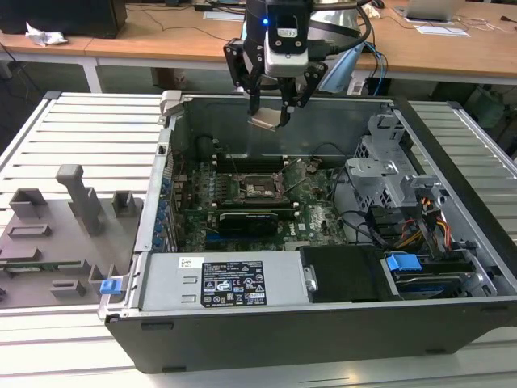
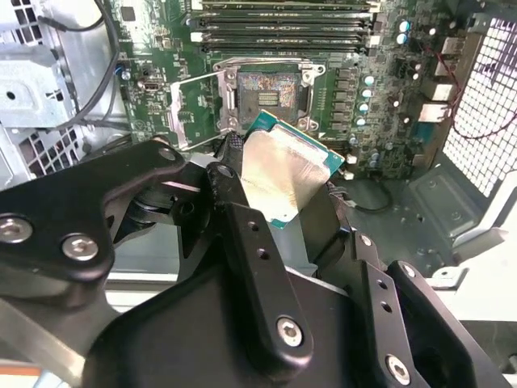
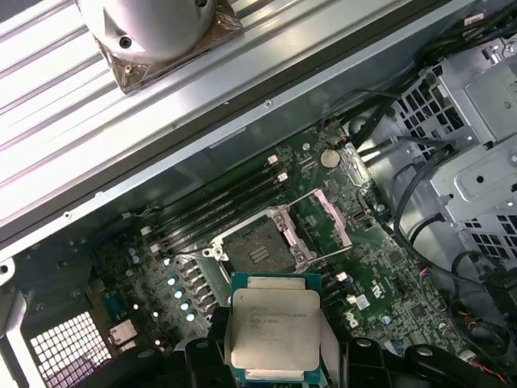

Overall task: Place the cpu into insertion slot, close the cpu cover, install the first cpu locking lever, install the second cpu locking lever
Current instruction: 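Place the cpu into insertion slot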

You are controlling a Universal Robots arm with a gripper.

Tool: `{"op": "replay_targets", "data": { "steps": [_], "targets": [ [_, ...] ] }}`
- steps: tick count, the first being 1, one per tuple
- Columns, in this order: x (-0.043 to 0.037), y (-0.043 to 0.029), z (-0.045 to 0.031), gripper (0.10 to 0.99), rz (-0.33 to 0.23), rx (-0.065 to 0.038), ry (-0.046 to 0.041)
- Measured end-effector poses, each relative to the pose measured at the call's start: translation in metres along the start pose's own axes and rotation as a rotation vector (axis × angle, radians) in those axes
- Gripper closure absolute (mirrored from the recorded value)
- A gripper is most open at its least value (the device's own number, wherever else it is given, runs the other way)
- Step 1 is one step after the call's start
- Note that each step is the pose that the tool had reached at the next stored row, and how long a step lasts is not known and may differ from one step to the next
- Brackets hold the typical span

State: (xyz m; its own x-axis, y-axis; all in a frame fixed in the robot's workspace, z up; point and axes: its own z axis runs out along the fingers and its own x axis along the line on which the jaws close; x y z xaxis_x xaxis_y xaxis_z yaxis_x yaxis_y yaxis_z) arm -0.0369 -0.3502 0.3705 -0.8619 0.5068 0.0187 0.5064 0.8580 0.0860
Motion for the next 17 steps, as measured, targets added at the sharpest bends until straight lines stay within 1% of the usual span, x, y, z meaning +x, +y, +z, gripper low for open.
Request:
{"op": "replay_targets", "data": {
  "steps": [5,12,15,17],
  "targets": [
    [0.0,0.0,0.0002,0.557,0.045,-0.001,-0.0039],
    [0.0,0.0,0.0005,0.557,0.093,-0.002,-0.008],
    [0.0,0.0,0.0007,0.557,0.132,-0.002,-0.0114],
    [0.0,0.0,0.0007,0.557,0.147,-0.003,-0.0126]
  ]
}}
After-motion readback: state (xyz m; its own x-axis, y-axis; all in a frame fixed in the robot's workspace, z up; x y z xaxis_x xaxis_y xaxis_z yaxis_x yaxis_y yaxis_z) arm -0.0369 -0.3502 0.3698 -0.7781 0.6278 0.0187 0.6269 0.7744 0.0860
